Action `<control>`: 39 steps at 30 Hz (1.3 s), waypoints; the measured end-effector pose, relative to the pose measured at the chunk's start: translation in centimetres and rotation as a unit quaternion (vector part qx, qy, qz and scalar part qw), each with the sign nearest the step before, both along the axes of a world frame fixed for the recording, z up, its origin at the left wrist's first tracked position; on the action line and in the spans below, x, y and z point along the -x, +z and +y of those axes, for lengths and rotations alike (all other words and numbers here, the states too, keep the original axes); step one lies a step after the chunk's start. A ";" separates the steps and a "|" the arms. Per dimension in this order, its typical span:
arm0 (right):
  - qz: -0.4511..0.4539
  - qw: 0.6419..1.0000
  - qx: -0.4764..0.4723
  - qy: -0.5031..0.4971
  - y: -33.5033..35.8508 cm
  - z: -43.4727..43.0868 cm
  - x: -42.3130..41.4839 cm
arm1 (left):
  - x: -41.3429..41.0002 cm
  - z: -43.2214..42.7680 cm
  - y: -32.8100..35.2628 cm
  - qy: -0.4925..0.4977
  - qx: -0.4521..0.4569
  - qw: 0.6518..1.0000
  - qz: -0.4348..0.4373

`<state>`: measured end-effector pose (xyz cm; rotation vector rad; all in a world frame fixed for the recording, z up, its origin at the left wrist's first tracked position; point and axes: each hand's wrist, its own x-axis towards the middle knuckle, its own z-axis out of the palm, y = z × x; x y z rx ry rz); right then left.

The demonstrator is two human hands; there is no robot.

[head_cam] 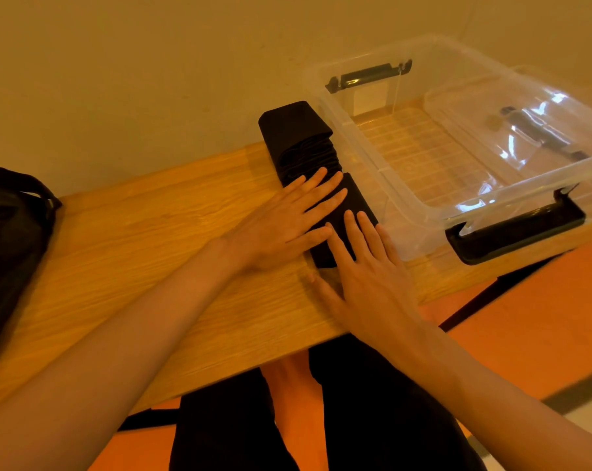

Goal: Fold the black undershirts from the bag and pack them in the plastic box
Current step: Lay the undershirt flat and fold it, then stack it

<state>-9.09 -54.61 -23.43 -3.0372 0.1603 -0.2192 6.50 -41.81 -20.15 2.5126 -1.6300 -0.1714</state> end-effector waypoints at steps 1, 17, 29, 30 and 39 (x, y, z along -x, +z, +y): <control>0.005 1.000 -0.001 0.008 0.1 -0.2 0.0 | -0.3 -0.6 0.1 -0.010 -0.012 1.000 -0.002; 0.019 0.995 -0.030 0.093 0.5 -2.0 0.2 | -0.5 -0.4 -0.5 -0.009 -0.028 1.000 0.000; 0.017 0.996 -0.026 0.088 0.3 -2.1 1.1 | -1.3 -2.1 -0.6 -0.037 -0.046 0.998 -0.020; 0.019 0.996 -0.026 0.089 0.3 -2.3 1.3 | -1.3 -2.1 -0.6 -0.036 -0.046 0.998 -0.022; 0.017 0.995 -0.042 0.089 0.1 -2.7 3.9 | -0.4 -0.7 0.5 -0.012 -0.017 0.999 -0.040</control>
